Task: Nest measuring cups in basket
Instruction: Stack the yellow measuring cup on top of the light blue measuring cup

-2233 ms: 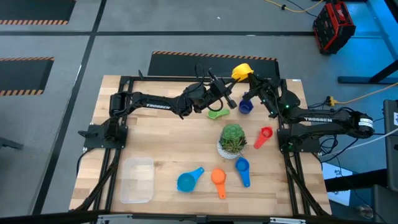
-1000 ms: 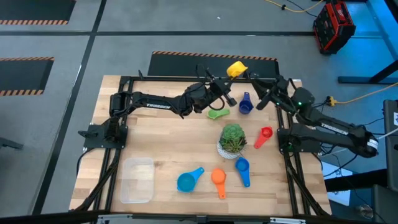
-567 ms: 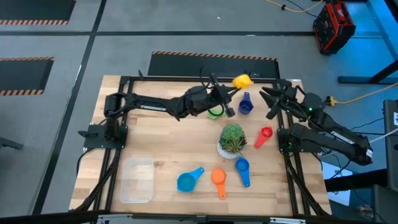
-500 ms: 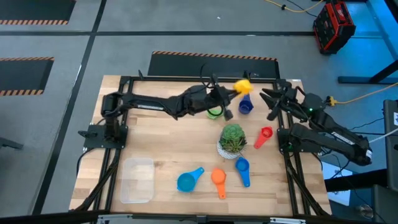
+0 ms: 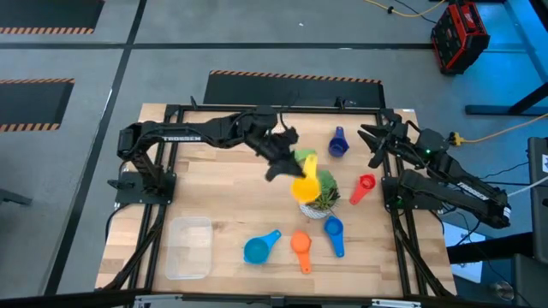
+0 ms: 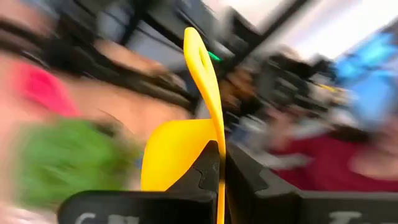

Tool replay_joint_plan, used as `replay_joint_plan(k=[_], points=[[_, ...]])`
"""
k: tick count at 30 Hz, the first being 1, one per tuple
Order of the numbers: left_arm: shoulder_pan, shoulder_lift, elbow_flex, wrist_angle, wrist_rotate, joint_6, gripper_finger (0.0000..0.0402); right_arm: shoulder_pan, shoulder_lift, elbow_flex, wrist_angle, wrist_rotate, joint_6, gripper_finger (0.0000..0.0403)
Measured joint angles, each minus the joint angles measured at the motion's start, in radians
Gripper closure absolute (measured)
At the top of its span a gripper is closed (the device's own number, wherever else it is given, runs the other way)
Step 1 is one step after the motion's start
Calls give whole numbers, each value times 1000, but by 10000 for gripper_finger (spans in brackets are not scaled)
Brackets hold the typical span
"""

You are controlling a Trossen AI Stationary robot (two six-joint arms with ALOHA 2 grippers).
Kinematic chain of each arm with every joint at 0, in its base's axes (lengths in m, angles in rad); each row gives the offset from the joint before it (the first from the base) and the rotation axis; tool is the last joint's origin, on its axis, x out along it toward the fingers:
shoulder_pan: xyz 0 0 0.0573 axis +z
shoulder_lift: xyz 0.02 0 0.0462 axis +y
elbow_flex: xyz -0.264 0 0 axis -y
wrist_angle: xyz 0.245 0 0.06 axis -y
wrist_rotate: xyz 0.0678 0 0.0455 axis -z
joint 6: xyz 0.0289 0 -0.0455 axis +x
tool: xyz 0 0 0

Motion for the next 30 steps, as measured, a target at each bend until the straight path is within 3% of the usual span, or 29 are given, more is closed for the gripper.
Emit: replay_joint_plan(k=[3, 18, 30], points=[[-14, 0, 0, -44, 131, -49, 398, 0, 0, 0, -1, 0, 0, 279], [-149, 19, 0, -324, 193, 46, 398, 0, 0, 0, -1, 0, 0, 279], [-231, 155, -1, -353, 413, 178, 398, 1, 1, 0, -3, -8, 1, 279]])
